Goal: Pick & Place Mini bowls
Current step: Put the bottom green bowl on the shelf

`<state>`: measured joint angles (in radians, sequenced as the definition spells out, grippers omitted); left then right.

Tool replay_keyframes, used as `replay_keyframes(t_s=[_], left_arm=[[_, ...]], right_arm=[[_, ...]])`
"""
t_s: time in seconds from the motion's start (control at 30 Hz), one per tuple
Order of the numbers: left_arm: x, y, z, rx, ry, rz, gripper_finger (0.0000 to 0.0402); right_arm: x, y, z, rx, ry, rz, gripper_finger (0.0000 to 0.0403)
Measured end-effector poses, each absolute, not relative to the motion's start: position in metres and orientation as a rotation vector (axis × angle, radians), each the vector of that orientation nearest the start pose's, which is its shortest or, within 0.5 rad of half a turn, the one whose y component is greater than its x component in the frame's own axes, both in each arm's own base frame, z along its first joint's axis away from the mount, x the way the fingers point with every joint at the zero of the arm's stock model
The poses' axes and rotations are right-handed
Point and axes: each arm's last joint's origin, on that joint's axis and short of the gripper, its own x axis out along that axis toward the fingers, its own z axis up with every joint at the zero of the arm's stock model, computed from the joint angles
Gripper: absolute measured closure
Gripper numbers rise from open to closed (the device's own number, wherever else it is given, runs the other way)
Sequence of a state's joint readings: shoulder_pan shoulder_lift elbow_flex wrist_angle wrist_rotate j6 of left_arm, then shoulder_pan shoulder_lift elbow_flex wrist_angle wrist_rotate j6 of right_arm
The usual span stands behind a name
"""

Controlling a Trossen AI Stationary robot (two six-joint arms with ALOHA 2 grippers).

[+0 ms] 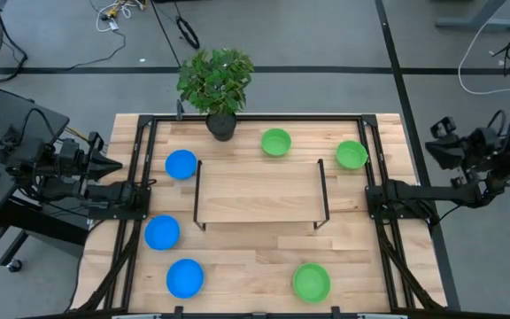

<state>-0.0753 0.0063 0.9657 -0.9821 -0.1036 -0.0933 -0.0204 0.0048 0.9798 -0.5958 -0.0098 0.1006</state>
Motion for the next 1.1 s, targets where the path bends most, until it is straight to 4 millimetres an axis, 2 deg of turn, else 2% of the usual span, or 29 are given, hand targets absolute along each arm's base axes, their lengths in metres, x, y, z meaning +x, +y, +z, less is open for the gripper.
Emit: replay_keyframes(t_s=[0.13, 0.27, 0.6, 0.83, 1.1], left_arm=[[-0.056, 0.007, 0.338, -0.091, 0.021, 0.030, 0.0378], [-0.056, 0.007, 0.338, -0.091, 0.021, 0.030, 0.0378], [-0.056, 0.007, 0.338, -0.091, 0.021, 0.030, 0.0378], [-0.056, 0.007, 0.338, -0.091, 0.021, 0.030, 0.0378], [-0.056, 0.007, 0.338, -0.091, 0.021, 0.030, 0.0378]], right_arm=[[-0.071, 0.000, 0.390, 0.068, -0.518, -0.046, 0.0369], [-0.071, -0.002, 0.404, 0.117, -0.639, -0.093, 0.0369], [-0.044, -0.002, 0.437, 0.182, -0.796, -0.069, 0.0369], [-0.022, -0.003, 0.451, 0.238, -0.823, -0.042, 0.0369], [-0.013, -0.003, 0.485, 0.249, -0.798, -0.040, 0.0369]])
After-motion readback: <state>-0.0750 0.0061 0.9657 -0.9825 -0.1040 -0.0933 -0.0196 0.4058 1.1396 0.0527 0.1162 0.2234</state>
